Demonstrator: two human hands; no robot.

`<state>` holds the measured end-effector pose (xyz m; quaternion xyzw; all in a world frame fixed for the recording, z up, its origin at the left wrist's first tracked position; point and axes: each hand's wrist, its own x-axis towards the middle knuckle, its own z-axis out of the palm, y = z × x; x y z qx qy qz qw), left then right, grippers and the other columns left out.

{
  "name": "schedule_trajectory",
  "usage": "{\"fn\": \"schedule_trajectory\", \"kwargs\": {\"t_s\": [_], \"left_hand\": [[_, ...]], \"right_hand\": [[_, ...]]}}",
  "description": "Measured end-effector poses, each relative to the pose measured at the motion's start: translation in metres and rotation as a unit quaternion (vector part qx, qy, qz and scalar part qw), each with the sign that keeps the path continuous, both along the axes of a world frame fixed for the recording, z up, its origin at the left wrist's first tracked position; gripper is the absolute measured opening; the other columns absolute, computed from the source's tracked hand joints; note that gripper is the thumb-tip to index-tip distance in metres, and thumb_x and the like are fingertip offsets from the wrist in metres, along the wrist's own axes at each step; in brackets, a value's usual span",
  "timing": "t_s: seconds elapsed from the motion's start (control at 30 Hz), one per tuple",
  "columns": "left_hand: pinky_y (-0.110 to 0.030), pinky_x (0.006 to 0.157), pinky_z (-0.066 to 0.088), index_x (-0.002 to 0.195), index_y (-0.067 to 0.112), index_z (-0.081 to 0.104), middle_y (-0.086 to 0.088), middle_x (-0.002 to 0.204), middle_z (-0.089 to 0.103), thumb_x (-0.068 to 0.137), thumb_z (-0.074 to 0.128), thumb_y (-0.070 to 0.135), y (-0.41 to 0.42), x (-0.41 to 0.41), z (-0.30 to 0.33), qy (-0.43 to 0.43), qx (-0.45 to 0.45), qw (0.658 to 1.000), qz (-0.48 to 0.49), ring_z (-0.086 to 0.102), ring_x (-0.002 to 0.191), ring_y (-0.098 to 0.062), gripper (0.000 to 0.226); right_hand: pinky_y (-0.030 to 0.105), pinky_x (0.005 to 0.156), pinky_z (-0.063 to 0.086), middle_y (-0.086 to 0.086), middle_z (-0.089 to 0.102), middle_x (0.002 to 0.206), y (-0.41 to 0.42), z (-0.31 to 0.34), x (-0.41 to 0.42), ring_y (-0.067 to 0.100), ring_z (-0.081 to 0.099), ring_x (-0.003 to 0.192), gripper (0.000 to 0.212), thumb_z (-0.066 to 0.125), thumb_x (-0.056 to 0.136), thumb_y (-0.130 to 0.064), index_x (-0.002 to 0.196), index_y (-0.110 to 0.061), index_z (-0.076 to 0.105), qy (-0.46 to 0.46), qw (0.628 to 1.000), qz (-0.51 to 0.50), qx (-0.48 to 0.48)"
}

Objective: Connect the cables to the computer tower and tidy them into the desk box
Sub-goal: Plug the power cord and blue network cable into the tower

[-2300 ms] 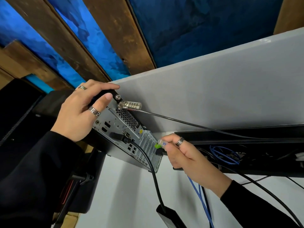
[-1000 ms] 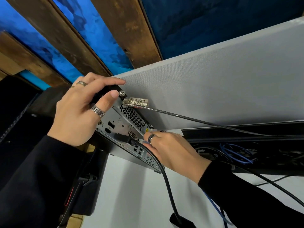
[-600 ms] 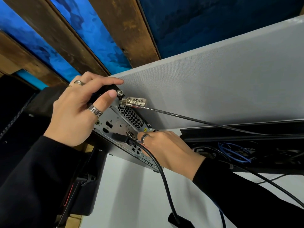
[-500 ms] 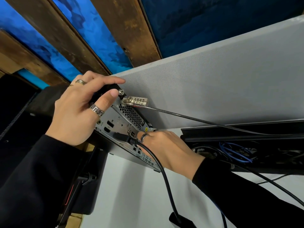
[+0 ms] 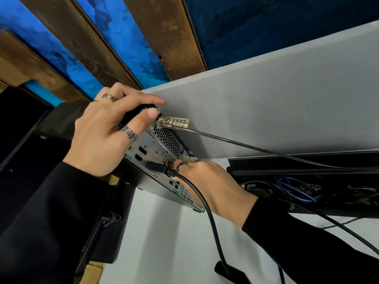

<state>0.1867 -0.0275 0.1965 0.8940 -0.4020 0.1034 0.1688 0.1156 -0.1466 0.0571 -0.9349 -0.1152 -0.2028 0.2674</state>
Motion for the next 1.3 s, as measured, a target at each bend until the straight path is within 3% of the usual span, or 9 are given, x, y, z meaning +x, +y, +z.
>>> {"fn": "schedule_trajectory", "kwargs": {"t_s": [0.07,0.17,0.27,0.5,0.6,0.73,0.83,1.1,1.3], "left_hand": [[-0.037,0.091,0.037,0.111,0.037,0.062,0.002,0.104,0.057,0.088,0.039,0.051,0.0,0.001,0.0,0.002,-0.004,1.0,-0.001,0.048,0.105,-0.016,0.035],[-0.036,0.092,0.037,0.111,0.037,0.062,0.002,0.103,0.057,0.088,0.04,0.05,0.001,0.001,-0.001,0.005,-0.013,1.0,0.0,0.048,0.105,-0.015,0.035],[-0.035,0.091,0.036,0.112,0.036,0.062,0.002,0.103,0.057,0.088,0.04,0.05,0.001,0.0,-0.001,0.002,-0.011,1.0,-0.001,0.049,0.105,-0.015,0.035],[-0.038,0.092,0.037,0.112,0.035,0.062,0.001,0.104,0.057,0.088,0.041,0.048,0.001,0.0,0.0,0.004,-0.013,1.0,-0.005,0.049,0.105,-0.016,0.034],[-0.041,0.092,0.038,0.112,0.035,0.062,0.001,0.103,0.057,0.088,0.041,0.048,0.0,0.0,0.0,0.003,-0.015,1.0,-0.007,0.049,0.105,-0.018,0.034],[-0.043,0.092,0.039,0.112,0.034,0.062,0.0,0.103,0.057,0.088,0.041,0.049,0.001,0.001,-0.001,0.004,-0.013,1.0,-0.008,0.049,0.105,-0.018,0.035],[-0.04,0.091,0.038,0.112,0.034,0.062,0.001,0.103,0.056,0.088,0.041,0.049,0.002,0.002,-0.001,0.006,-0.015,1.0,-0.006,0.048,0.105,-0.016,0.036],[-0.042,0.094,0.038,0.112,0.036,0.063,0.003,0.105,0.057,0.087,0.042,0.049,0.001,0.003,-0.003,0.001,-0.014,1.0,0.011,0.048,0.107,-0.015,0.035],[-0.046,0.092,0.039,0.109,0.039,0.063,0.007,0.105,0.057,0.086,0.041,0.051,0.003,0.004,-0.002,-0.006,-0.013,1.0,0.023,0.047,0.107,-0.014,0.034]], "right_hand": [[0.017,0.04,0.02,0.001,0.057,0.048,-0.001,0.0,0.001,0.022,0.051,0.036,0.018,0.078,0.067,-0.008,0.078,-0.009,0.064,0.012,1.0,0.016,0.001],[0.029,0.048,0.036,0.009,0.064,0.079,-0.002,-0.003,0.007,0.027,0.059,0.063,0.014,0.05,0.091,-0.008,0.104,-0.008,0.054,0.058,0.996,0.057,-0.023],[0.038,0.061,0.047,0.015,0.061,0.094,-0.007,-0.005,0.006,0.031,0.058,0.076,0.022,0.036,0.093,-0.003,0.11,-0.004,0.049,0.072,0.992,0.103,-0.016],[0.033,0.057,0.037,0.013,0.061,0.096,-0.001,-0.014,0.01,0.031,0.059,0.078,0.029,0.031,0.09,0.001,0.113,-0.007,0.046,0.043,0.995,0.091,-0.025],[0.03,0.051,0.033,0.014,0.063,0.078,-0.003,-0.007,0.005,0.033,0.059,0.065,0.025,0.044,0.083,0.007,0.103,-0.004,0.054,0.041,0.996,0.078,0.006],[0.018,0.039,0.017,0.011,0.056,0.049,-0.002,-0.006,0.003,0.029,0.051,0.037,0.019,0.062,0.066,0.013,0.078,-0.001,0.059,0.032,0.997,0.057,0.032],[0.021,0.043,0.028,0.01,0.057,0.054,0.002,-0.011,0.005,0.031,0.054,0.043,0.01,0.057,0.078,0.005,0.083,-0.003,0.06,0.043,0.998,0.039,0.029],[0.019,0.041,0.028,0.007,0.058,0.052,0.005,-0.016,0.005,0.029,0.055,0.041,0.013,0.067,0.075,0.001,0.084,-0.005,0.06,0.024,0.999,0.01,0.034],[0.037,0.06,0.052,0.014,0.066,0.091,0.012,-0.018,0.01,0.033,0.064,0.073,0.028,0.04,0.086,0.001,0.109,-0.004,0.055,0.012,0.999,0.035,0.004]]}}
